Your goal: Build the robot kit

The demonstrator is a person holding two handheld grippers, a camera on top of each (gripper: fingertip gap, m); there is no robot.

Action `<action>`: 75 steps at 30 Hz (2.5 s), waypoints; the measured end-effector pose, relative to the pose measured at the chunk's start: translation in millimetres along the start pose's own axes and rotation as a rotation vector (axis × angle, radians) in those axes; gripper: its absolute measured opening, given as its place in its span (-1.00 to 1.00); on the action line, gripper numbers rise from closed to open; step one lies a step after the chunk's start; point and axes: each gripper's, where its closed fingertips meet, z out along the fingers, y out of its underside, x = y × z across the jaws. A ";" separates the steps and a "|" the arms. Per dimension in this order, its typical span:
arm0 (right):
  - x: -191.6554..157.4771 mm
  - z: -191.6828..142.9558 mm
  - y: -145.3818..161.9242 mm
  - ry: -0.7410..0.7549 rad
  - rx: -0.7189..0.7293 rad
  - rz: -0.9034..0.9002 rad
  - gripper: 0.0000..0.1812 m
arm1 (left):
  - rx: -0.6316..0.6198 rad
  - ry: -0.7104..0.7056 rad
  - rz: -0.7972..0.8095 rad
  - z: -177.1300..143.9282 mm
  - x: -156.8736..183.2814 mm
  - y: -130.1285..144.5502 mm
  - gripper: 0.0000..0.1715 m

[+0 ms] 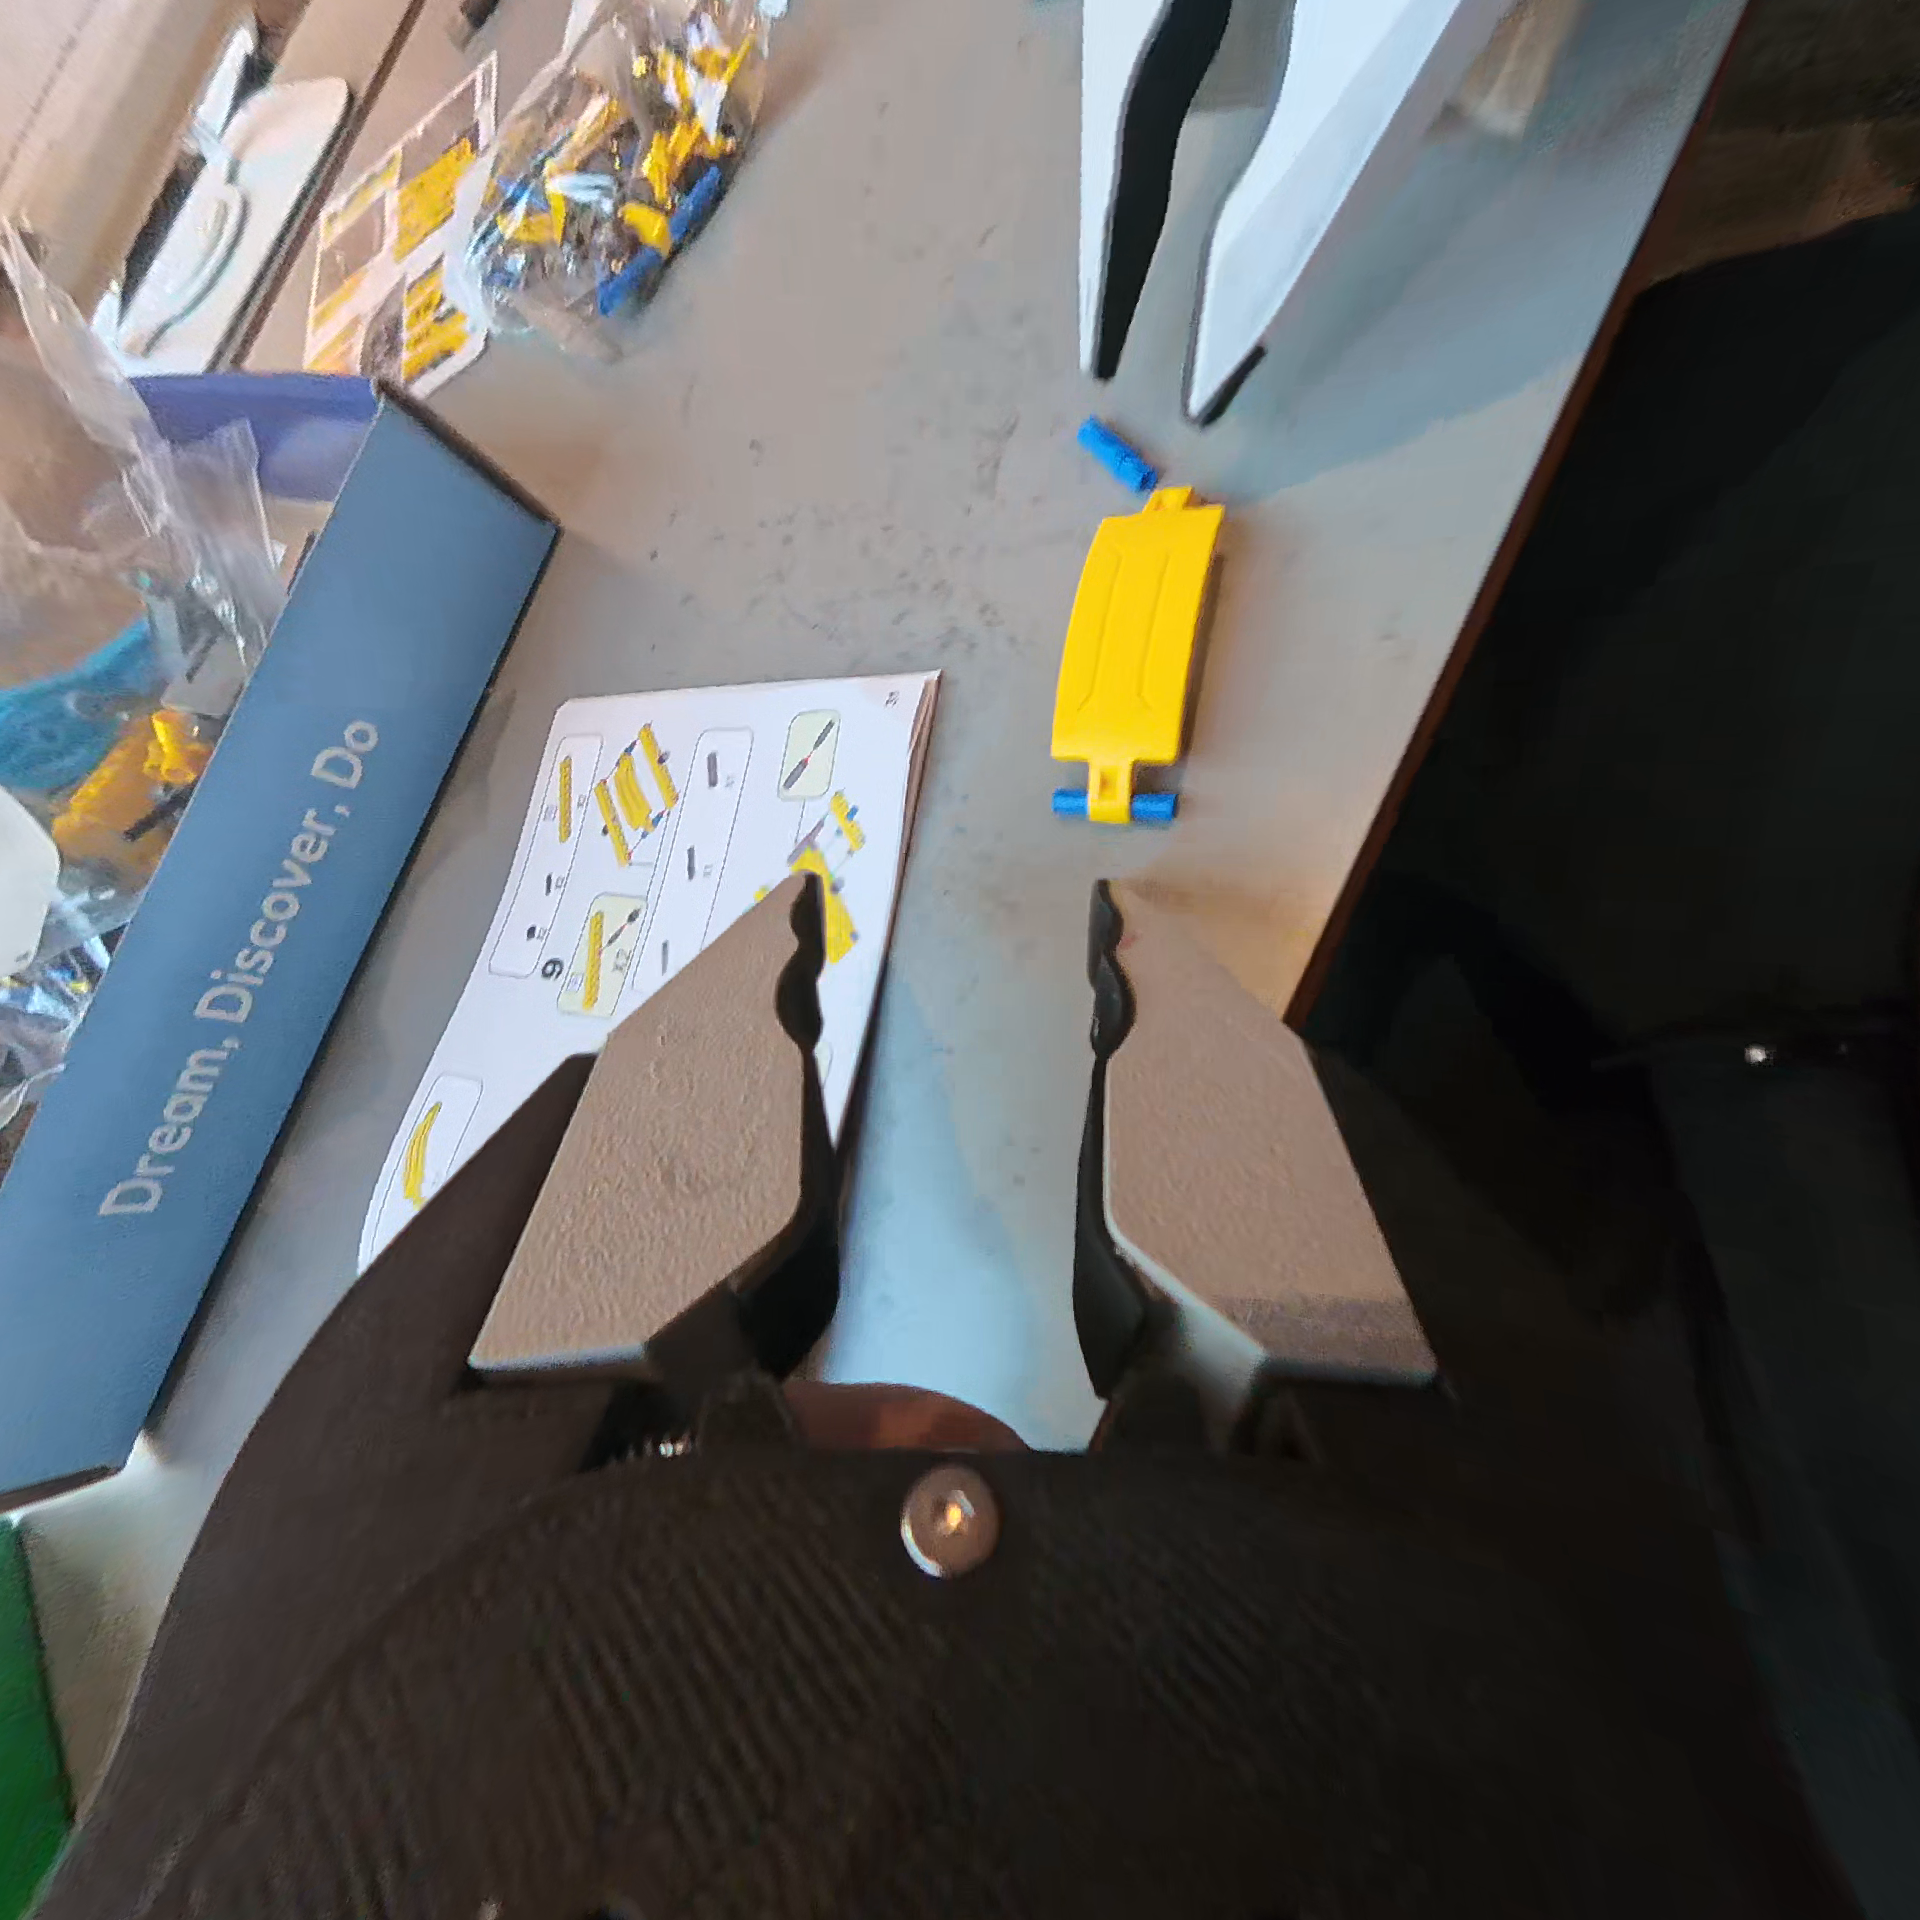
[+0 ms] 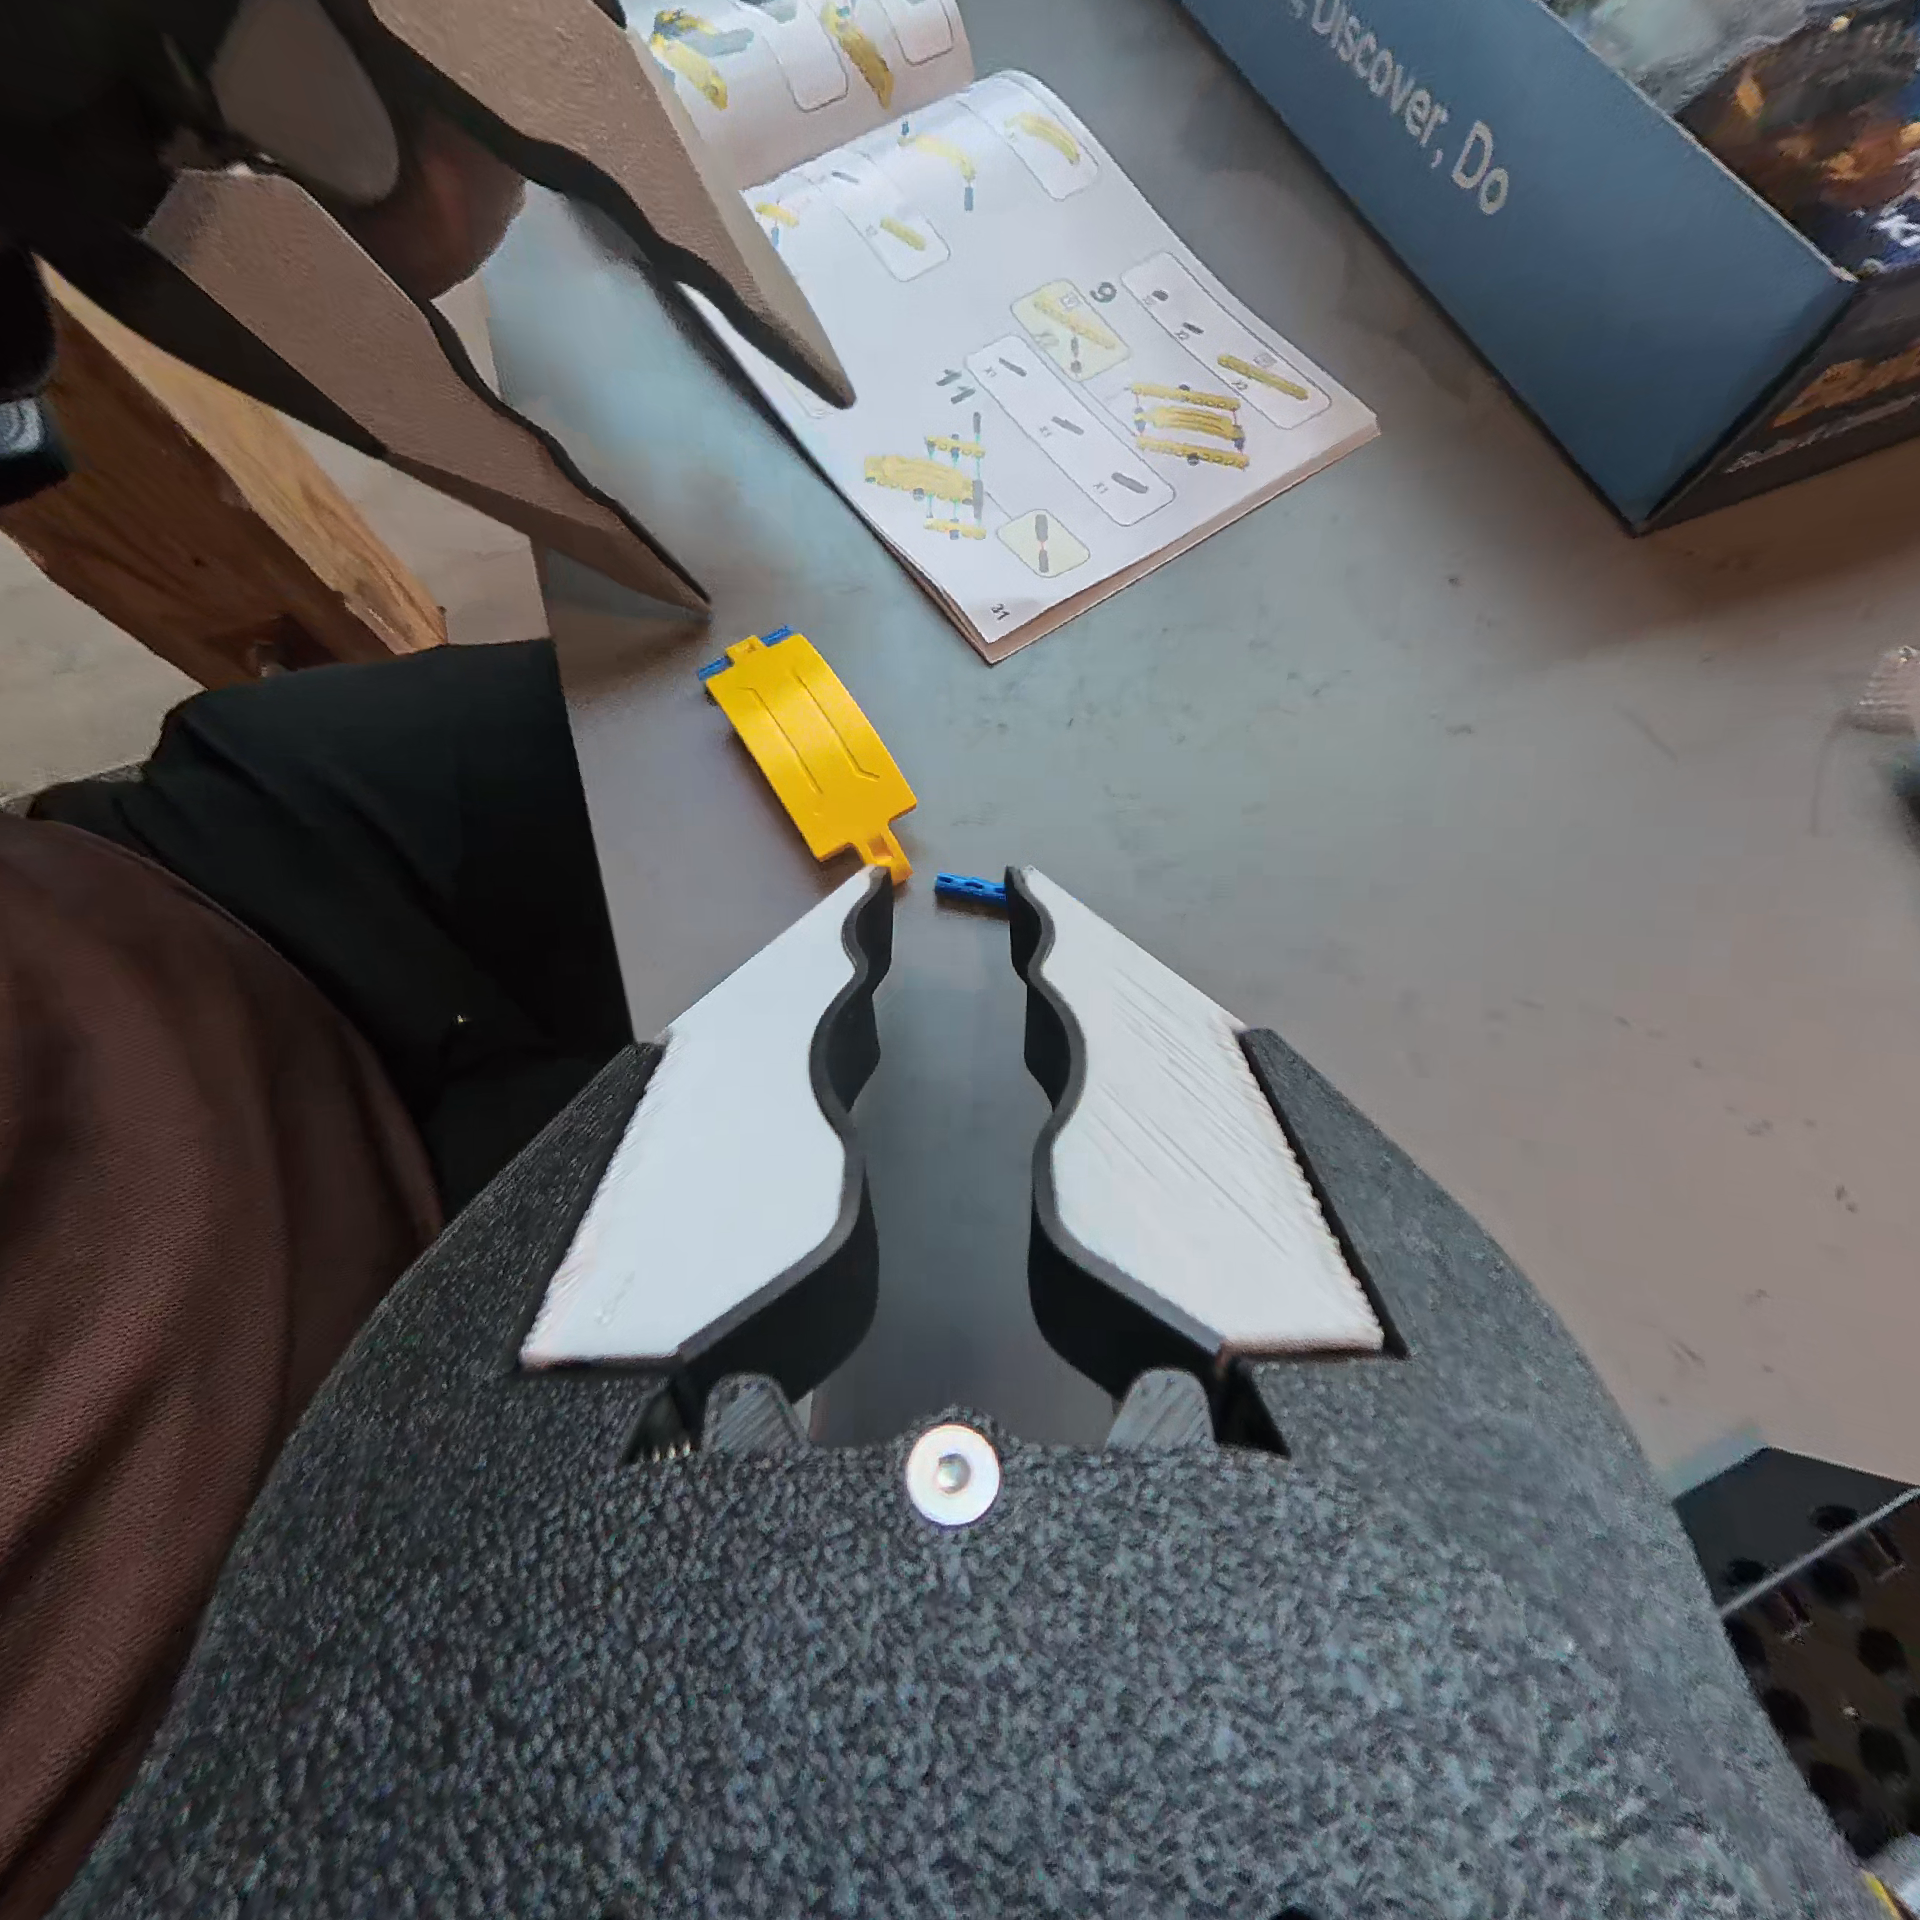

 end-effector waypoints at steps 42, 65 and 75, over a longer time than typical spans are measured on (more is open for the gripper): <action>5.9 8.9 4.7 0.054 -0.055 0.171 -0.67 | 0.098 0.196 -0.191 16.9 29.6 -22.1 -0.49; 9.2 -2.4 12.5 -0.037 -0.064 0.057 -0.75 | 0.176 0.221 -0.195 6.9 31.0 -26.4 -0.51; 13.2 -8.0 0.7 -0.107 0.000 0.050 -0.71 | 0.270 0.443 -0.406 -6.5 26.7 -35.3 -0.36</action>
